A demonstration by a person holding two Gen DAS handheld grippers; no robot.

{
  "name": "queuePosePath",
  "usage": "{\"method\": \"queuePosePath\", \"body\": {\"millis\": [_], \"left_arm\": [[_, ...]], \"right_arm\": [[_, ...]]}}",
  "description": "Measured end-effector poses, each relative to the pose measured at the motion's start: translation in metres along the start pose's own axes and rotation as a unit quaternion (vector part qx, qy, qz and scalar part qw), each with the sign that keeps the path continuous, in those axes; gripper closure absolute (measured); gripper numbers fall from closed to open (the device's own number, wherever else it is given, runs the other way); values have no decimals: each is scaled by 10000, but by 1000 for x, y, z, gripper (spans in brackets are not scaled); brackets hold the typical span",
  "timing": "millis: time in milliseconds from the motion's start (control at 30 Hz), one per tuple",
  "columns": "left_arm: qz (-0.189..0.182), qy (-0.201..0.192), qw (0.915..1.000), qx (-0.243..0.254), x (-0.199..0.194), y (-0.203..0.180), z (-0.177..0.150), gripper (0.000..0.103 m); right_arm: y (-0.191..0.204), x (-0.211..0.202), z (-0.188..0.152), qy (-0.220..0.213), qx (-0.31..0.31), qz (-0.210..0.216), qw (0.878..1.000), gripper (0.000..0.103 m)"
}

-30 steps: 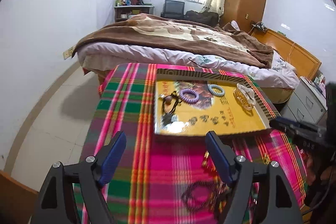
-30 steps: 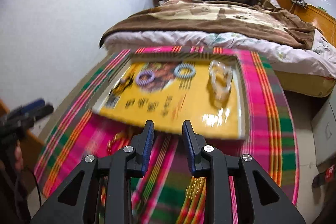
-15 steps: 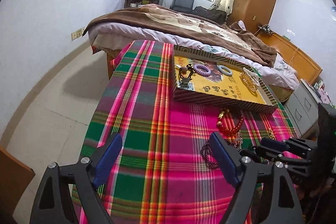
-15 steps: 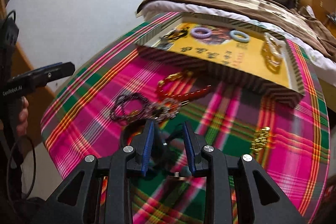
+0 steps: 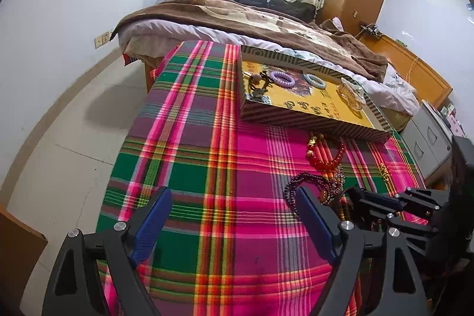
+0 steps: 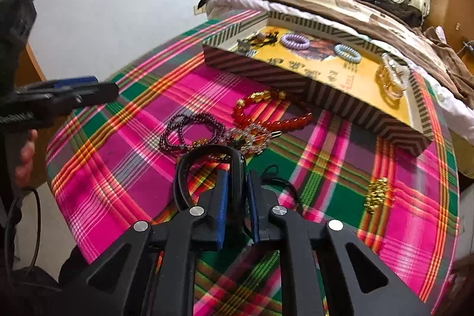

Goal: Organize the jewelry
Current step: 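Grasp the black band bracelet on the cloth with the right tool, then grasp the dark beaded bracelet with the left tool while the right tool holds the black band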

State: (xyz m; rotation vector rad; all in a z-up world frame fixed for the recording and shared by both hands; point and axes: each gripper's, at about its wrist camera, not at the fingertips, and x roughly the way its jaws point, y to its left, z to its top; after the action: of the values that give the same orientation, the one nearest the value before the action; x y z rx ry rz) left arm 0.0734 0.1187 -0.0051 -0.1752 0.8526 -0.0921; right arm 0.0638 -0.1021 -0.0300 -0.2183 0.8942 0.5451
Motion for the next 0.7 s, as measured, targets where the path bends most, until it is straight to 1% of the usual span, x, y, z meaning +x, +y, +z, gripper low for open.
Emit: {"method": "queuePosePath", "body": {"millis": [133, 233, 367, 500, 567, 700], "left_arm": [[-109, 59, 9998, 129, 6, -10, 0, 18], [-168, 152, 9994, 276, 16, -19, 1, 18], [-233, 284, 9981, 496, 29, -35, -1, 18], [-403, 249, 9959, 767, 36, -56, 0, 18], [-521, 300, 9933, 982, 41, -71, 2, 18], [-515, 251, 9886, 1389, 48, -98, 4, 18]], "right_arm": [[-11, -15, 0, -238, 298, 96, 9992, 90], [-26, -33, -3, -474, 577, 70, 9972, 90], [-44, -52, -7, -720, 919, -67, 9931, 90], [-59, -71, -12, -914, 1111, -226, 9893, 90], [-69, -82, -17, -1027, 1236, -310, 9865, 90], [-84, -94, -28, -1133, 1449, -438, 9820, 90]]}}
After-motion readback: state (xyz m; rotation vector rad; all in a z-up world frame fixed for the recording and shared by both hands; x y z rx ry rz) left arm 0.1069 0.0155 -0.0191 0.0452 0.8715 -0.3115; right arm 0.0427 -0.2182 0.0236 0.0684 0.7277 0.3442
